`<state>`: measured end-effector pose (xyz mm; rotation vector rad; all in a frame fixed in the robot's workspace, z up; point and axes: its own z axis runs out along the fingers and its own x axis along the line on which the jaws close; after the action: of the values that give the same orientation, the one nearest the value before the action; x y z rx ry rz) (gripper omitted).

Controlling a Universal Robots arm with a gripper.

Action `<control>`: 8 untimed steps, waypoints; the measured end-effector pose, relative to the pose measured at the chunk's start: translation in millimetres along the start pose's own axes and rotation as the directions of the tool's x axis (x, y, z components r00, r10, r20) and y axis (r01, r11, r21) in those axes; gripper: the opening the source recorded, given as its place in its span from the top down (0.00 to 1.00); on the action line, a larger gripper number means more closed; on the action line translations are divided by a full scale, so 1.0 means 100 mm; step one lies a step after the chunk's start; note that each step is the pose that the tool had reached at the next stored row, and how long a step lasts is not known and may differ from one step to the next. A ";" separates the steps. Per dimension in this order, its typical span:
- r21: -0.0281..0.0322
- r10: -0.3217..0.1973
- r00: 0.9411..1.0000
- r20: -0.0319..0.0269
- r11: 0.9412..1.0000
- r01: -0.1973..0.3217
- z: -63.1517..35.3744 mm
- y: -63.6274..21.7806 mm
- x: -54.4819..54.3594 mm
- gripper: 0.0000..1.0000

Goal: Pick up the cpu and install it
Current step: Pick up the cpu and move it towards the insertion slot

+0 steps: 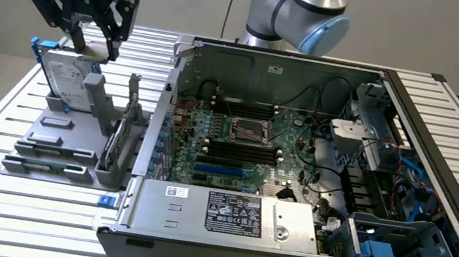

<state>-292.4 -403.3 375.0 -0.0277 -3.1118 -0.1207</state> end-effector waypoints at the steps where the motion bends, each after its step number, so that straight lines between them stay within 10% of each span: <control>1: 0.000 0.000 1.000 0.000 1.000 0.000 -0.002 0.003 -0.04 0.45; 8: -0.001 0.000 1.000 0.000 1.000 0.000 -0.016 0.023 -0.36 0.45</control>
<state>-255.8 -401.8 375.8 -0.0275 -3.1113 -0.1225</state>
